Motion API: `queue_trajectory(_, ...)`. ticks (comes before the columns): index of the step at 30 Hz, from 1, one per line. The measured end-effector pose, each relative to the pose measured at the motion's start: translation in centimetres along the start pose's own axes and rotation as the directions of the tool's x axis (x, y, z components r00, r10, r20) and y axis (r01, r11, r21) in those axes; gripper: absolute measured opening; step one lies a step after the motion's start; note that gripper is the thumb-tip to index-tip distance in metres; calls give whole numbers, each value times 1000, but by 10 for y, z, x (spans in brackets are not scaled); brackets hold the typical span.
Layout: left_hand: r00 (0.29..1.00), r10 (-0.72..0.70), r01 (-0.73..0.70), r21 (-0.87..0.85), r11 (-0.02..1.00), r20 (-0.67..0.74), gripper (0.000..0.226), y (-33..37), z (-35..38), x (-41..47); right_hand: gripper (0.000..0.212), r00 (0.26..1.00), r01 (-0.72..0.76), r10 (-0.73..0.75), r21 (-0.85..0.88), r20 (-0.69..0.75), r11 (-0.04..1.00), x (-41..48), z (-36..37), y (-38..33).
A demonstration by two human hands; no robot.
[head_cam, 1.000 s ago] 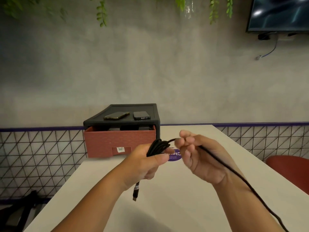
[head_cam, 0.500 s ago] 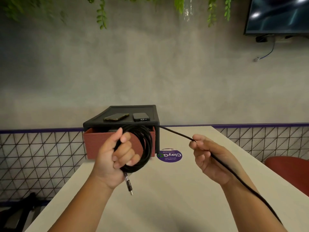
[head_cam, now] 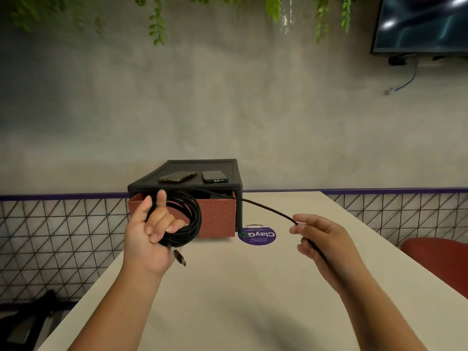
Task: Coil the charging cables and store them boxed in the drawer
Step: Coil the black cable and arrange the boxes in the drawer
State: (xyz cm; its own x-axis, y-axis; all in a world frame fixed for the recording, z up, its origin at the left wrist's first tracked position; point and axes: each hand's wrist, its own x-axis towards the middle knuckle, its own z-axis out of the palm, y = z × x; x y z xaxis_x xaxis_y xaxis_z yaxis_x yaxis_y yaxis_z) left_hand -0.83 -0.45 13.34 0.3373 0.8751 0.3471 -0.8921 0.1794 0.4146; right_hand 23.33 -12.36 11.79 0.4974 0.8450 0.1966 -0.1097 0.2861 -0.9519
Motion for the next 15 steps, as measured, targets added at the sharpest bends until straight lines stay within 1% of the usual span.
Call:
queue_trajectory(1, 1000, 6, -6, 0, 1000, -23, 30, -1, 1, 0, 23, 998, 57, -63, -184, -25, 981, 0, 5, 5)
queue_trajectory(2, 999, 3, -2, 8, 1000, -38, 37, -1, 3, -1, 27, 993, 101, -118, -396, -18, 913, -1, 7, 12)
queue_trajectory(3, 999, -2, 2, 20, 1000, -45, 43, -1, 5, -3, 32, 989, 136, -144, -594, 35, 792, -2, 10, 22)
queue_trajectory(4, 999, -7, 8, 27, 1000, -49, 49, -1, 6, -3, 34, 984, 179, -133, -749, 121, 639, -4, 13, 33)
queue_trajectory(5, 999, -9, 10, 25, 1000, -40, 56, -1, 8, -4, 33, 973, 230, -93, -848, 211, 477, -6, 16, 44)
queue_trajectory(6, 1000, -10, 11, 19, 1000, -29, 62, -1, 10, -5, 32, 957, 287, -53, -898, 286, 335, -10, 21, 53)
queue_trajectory(7, 1000, -16, 16, 18, 1000, -26, 68, -1, 11, -6, 33, 939, 334, 4, -913, 345, 235, -17, 26, 59)
queue_trajectory(8, 999, -27, 27, 25, 999, -20, 73, -1, 12, -5, 41, 919, 370, 69, -911, 387, 183, -24, 30, 63)
queue_trajectory(10, 999, -33, 33, 62, 998, 6, 86, 1, 12, -5, 56, 870, 414, 216, -895, 443, 167, -38, 38, 60)
queue_trajectory(11, 999, -31, 29, 89, 996, 17, 91, 2, 13, -5, 56, 828, 439, 293, -877, 479, 194, -45, 43, 55)
queue_trajectory(12, 1000, -26, 24, 129, 991, 17, 92, 2, 14, -5, 53, 777, 459, 354, -853, 521, 248, -51, 47, 48)
queue_trajectory(13, 1000, -18, 15, 197, 980, 11, 84, 2, 16, -5, 48, 732, 463, 390, -828, 559, 318, -59, 52, 39)
queue_trajectory(14, 1000, -4, 2, 292, 956, 8, 67, -1, 18, -6, 45, 697, 469, 394, -797, 599, 380, -65, 56, 28)
queue_trajectory(15, 1000, 1, -4, 404, 915, 8, 45, -5, 20, -9, 43, 672, 488, 379, -766, 636, 419, -71, 60, 18)
